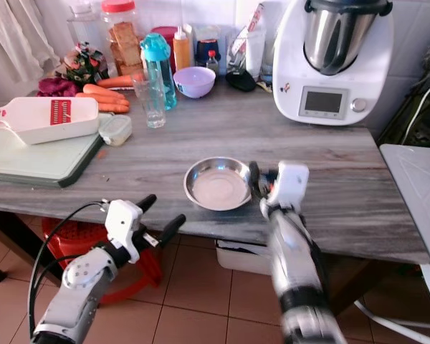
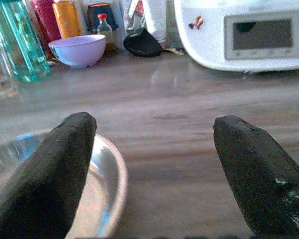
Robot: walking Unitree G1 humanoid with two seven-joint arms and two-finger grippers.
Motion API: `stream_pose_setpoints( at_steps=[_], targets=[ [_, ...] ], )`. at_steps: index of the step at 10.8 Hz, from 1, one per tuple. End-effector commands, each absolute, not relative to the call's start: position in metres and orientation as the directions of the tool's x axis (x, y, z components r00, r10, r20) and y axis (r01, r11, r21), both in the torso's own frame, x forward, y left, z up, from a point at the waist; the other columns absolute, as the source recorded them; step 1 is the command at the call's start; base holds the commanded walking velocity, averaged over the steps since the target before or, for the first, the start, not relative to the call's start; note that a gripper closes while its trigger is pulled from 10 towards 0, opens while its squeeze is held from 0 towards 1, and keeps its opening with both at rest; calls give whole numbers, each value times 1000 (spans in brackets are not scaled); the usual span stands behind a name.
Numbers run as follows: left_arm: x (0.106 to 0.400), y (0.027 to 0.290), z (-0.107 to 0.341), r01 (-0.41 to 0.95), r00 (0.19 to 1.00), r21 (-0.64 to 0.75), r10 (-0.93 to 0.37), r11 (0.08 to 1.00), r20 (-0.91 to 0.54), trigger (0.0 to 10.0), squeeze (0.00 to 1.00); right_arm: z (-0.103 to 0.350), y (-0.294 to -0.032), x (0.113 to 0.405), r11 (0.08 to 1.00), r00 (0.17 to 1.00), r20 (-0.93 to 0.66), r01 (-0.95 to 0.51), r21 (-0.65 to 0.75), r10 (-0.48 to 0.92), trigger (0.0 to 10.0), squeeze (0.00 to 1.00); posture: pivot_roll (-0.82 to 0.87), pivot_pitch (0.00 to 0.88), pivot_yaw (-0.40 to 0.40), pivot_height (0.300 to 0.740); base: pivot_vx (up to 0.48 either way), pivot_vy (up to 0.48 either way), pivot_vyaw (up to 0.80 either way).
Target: Setting the table
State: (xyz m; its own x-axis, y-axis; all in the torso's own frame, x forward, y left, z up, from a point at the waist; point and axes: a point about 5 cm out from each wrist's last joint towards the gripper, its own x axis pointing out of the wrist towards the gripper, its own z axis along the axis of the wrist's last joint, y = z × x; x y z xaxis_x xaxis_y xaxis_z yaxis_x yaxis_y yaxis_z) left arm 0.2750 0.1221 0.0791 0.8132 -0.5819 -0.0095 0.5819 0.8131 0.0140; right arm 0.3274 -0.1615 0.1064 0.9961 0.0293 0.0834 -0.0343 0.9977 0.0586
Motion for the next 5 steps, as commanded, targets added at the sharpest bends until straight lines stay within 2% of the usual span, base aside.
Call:
stream_pose_setpoints(
  at_steps=[1, 2, 4, 5],
  targets=[
    [276, 125, 83, 574, 819, 34, -574, 818, 0, 10000, 0, 114, -159, 327, 998, 994, 105, -47, 33, 43, 10000, 1000, 6, 0, 15, 740, 0, 0, 0],
    [276, 129, 83, 547, 837, 46, -547, 836, 2, 10000, 0, 114, -160, 303, 994, 989, 107, -95, -51, 100, 10000, 1000, 9, 0, 6, 740, 0, 0, 0],
    [278, 140, 83, 446, 894, 56, -447, 893, 7, 10000, 0, 115, -159, 274, 991, 985, 110, -124, -54, 130, 10000, 1000, 3, 1, -4, 740, 0, 0, 0],
    [280, 147, 83, 389, 921, 57, -390, 920, 13, 10000, 0, 113, -161, 268, 990, 987, 93, -129, -51, 133, 10000, 1000, 0, 0, -6, 740, 0, 0, 0]
  ],
)
